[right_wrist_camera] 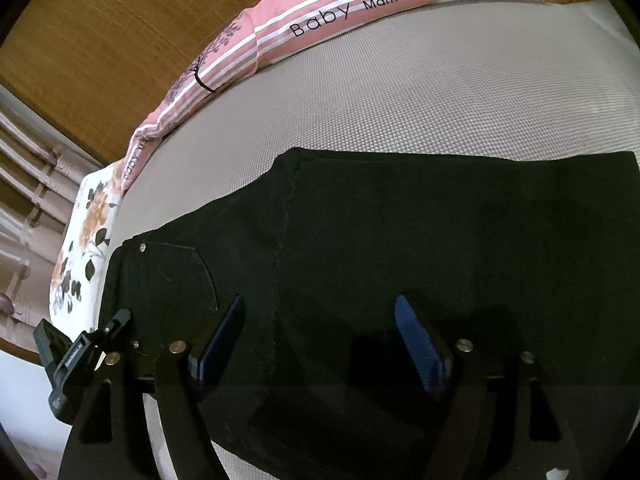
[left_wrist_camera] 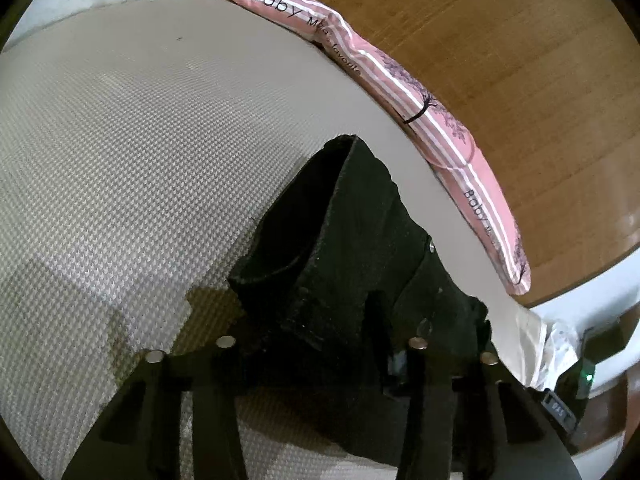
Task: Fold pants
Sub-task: 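Grasp the jeans' leg end with the left gripper and lift it, then fold the held leg end over toward the waistband with the left gripper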
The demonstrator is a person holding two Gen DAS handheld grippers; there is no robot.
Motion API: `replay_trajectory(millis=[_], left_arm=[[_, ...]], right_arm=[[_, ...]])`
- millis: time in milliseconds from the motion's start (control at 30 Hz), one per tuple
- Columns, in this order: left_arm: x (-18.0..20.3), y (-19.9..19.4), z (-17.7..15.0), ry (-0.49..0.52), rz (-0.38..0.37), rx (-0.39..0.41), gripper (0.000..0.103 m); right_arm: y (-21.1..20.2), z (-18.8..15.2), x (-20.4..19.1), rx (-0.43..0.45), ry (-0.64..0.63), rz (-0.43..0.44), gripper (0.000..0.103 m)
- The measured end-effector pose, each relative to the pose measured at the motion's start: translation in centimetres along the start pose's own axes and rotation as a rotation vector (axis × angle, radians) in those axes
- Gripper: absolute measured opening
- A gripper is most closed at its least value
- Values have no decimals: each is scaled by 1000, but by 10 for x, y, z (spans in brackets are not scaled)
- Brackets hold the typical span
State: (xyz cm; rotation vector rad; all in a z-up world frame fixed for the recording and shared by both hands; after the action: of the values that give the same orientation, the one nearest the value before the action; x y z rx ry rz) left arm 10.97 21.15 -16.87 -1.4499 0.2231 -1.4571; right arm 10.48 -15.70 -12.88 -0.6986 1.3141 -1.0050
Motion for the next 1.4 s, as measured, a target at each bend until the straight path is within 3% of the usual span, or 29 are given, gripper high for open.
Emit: replay_trajectory(millis=[133, 400, 533, 767, 1100, 1233, 1400], left_arm=[[10, -5, 1, 36, 9, 9, 28], [43, -21, 4, 88, 31, 39, 24], [79, -33, 1, 201, 30, 59, 24], [159, -39, -12, 371, -26, 63, 23], [286, 9, -62, 635, -142, -55, 23], [325, 44, -95, 737, -124, -135, 23], [348, 91, -142, 833, -82, -250, 23]], right_arm=[[0, 0, -1, -3, -2, 1, 77], [-4, 1, 5, -21, 15, 51, 77], [-15, -4, 22, -40, 64, 116, 77], [-59, -21, 70, 20, 136, 101, 77], [-124, -50, 141, 122, 228, 75, 77], [-135, -55, 163, 147, 269, 90, 77], [-138, -59, 180, 158, 307, 117, 77]])
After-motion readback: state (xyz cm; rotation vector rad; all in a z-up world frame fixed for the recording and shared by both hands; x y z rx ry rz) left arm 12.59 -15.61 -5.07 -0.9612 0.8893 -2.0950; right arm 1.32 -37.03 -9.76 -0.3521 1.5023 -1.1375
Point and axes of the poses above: each gripper's, at about its wrist camera, not at the fingertips, and y roughly the way its jaws point, x to its right, z to its top, the point moved 2 cm from there along y, roughly the way its jaws point, and after that the axes turned 14 degrees about -x, right-handed, at the moved point
